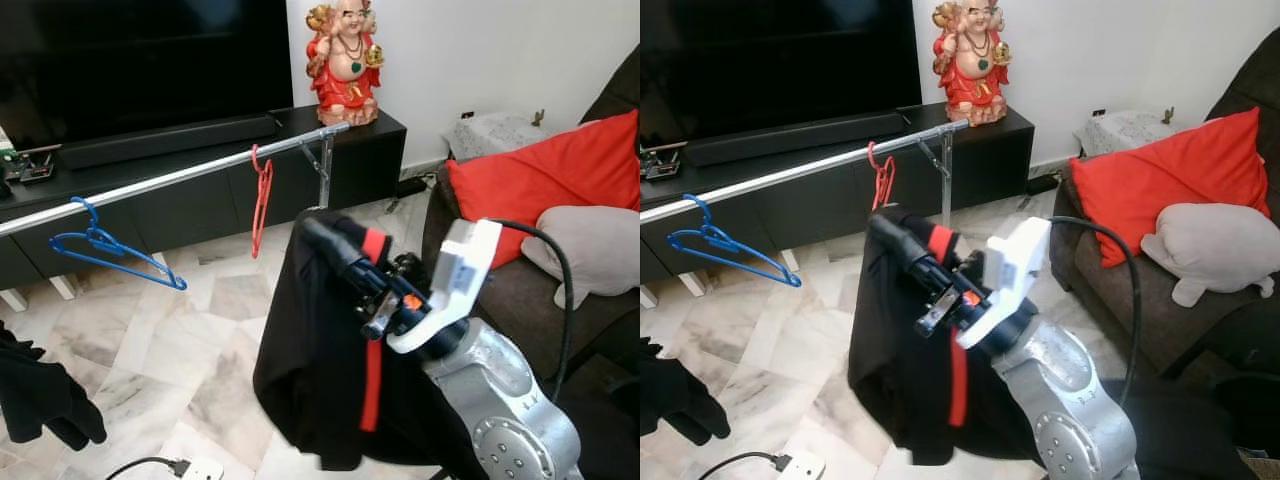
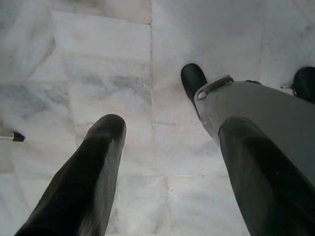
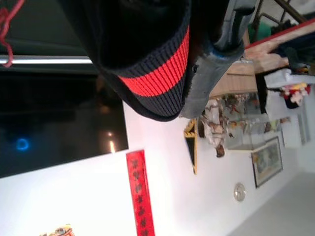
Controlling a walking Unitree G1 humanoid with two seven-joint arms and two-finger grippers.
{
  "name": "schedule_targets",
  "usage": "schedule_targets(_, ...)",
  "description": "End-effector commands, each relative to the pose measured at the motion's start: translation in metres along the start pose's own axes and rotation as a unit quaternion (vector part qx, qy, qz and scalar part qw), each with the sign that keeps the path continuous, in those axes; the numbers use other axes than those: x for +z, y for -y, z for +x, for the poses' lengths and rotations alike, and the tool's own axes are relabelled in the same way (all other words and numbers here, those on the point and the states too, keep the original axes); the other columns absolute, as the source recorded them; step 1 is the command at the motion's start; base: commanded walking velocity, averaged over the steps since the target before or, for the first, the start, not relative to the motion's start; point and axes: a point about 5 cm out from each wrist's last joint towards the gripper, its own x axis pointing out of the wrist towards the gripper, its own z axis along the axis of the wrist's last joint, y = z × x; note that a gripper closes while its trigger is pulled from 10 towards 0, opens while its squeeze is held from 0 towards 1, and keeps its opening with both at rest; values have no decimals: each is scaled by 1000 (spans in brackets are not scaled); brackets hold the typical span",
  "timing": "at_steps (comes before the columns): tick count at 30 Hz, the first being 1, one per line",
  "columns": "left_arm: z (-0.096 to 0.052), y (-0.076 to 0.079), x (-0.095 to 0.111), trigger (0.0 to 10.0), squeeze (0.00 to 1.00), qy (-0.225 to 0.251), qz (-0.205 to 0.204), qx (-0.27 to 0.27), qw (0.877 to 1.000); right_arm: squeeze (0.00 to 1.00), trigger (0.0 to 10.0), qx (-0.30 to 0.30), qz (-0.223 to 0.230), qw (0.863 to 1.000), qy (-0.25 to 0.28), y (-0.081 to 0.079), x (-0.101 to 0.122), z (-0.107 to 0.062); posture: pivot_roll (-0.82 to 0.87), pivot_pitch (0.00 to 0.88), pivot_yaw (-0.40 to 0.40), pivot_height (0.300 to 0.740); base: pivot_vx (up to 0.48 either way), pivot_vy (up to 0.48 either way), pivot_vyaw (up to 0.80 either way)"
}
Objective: Hang hanger
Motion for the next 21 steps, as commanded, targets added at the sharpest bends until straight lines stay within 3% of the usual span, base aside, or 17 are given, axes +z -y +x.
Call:
schedule_targets(1, -1, -6, -5, 10000, 0, 1, -7, 16, 1000, 0, 10000, 50, 7, 998, 24, -13, 10, 9, -66, 20, 51, 740, 0, 0, 0)
schedule_targets(2, -1, -6, -5, 10000, 0, 1, -7, 16, 1000, 0, 10000, 50, 7, 998, 24, -13, 10, 9, -66, 20, 51, 740, 0, 0, 0)
schedule_targets(5, -2, -6, -5, 10000, 0, 5, -6, 22, 1000, 0, 10000, 140, 13, 990, 6, -32, 6, 11, -64, 13, 52, 740, 0, 0, 0)
schedule_targets(9, -2, -7, -4, 10000, 0, 9, 0, 25, 1000, 0, 10000, 174, 24, 984, -4, -41, 1, 7, -62, 9, 54, 740, 0, 0, 0)
schedule_targets(11, -2, -7, -3, 10000, 0, 13, 14, 28, 999, 0, 10000, 135, 35, 990, 0, -31, -4, 7, -59, 8, 53, 740, 0, 0, 0)
schedule_targets(14, -2, -8, -1, 10000, 0, 21, 27, 34, 999, 0, 10000, 19, 28, 999, -9, 1, -16, 1, -57, 12, 57, 740, 0, 0, 0)
schedule_targets(16, -2, -9, -1, 10000, 0, 22, 29, 36, 999, 0, 10000, -6, 32, 999, -14, 8, -19, 0, -57, 12, 57, 740, 0, 0, 0)
schedule_targets(17, -2, -10, 1, 10000, 0, 28, 38, 41, 998, 0, 10000, -106, 17, 993, -48, 35, -31, -7, -63, 22, 57, 740, 0, 0, 0)
schedule_targets(18, -2, -10, 2, 10000, 0, 33, 42, 45, 998, 0, 10000, -159, 23, 984, -75, 49, -40, -13, -63, 22, 57, 740, 0, 0, 0)
schedule_targets(20, -3, -11, 3, 10000, 0, 41, 49, 51, 997, 0, 10000, -229, 30, 967, -106, 67, -51, -24, -63, 22, 57, 740, 0, 0, 0)
schedule_targets(21, -3, -11, 3, 10000, 0, 41, 49, 51, 997, 0, 10000, -229, 30, 967, -106, 67, -51, -24, -63, 22, 57, 740, 0, 0, 0)
